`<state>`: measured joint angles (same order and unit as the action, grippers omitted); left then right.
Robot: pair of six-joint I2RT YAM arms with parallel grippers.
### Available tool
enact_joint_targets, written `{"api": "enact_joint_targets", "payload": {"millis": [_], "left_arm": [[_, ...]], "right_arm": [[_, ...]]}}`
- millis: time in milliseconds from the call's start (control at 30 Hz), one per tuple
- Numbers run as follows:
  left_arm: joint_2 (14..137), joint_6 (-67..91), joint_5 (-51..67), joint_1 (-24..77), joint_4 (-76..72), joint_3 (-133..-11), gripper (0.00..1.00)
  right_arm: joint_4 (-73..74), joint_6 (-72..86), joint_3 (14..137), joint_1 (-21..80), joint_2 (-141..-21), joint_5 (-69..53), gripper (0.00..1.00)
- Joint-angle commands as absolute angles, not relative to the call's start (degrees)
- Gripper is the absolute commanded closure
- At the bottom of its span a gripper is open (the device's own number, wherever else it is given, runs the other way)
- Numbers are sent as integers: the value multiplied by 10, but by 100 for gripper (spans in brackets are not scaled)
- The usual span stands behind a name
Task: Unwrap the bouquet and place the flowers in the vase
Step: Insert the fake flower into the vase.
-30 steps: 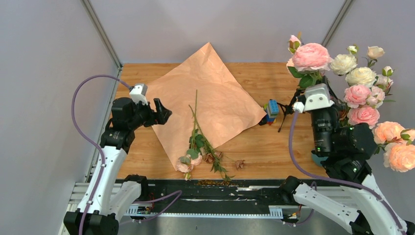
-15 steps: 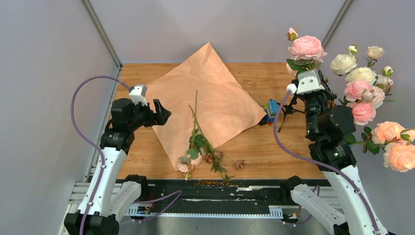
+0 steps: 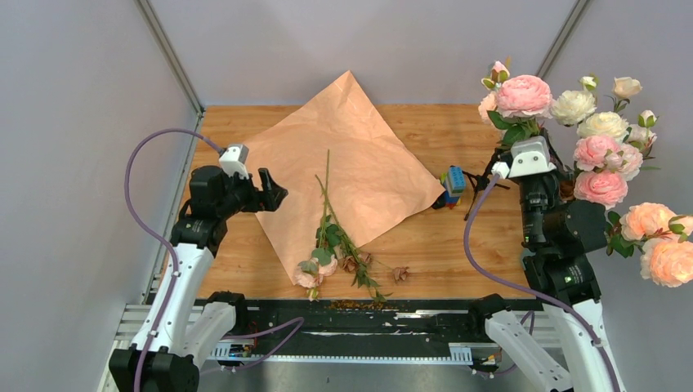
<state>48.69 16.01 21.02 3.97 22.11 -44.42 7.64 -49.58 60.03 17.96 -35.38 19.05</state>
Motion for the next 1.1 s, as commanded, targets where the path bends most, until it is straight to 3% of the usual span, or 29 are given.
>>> {"api": "enact_joint_targets", "payload": {"millis": [0, 533, 1067], "left_arm": [[487, 141, 224, 34, 190, -442, 0], [493, 129, 228, 31, 191, -441, 0], [519, 131, 247, 31, 186, -443, 0]], "right_arm": [[53, -500, 602, 163, -358, 141, 100], [19, -451, 554, 43, -354, 69, 100], [-102, -450, 445, 38, -295, 264, 100]]}}
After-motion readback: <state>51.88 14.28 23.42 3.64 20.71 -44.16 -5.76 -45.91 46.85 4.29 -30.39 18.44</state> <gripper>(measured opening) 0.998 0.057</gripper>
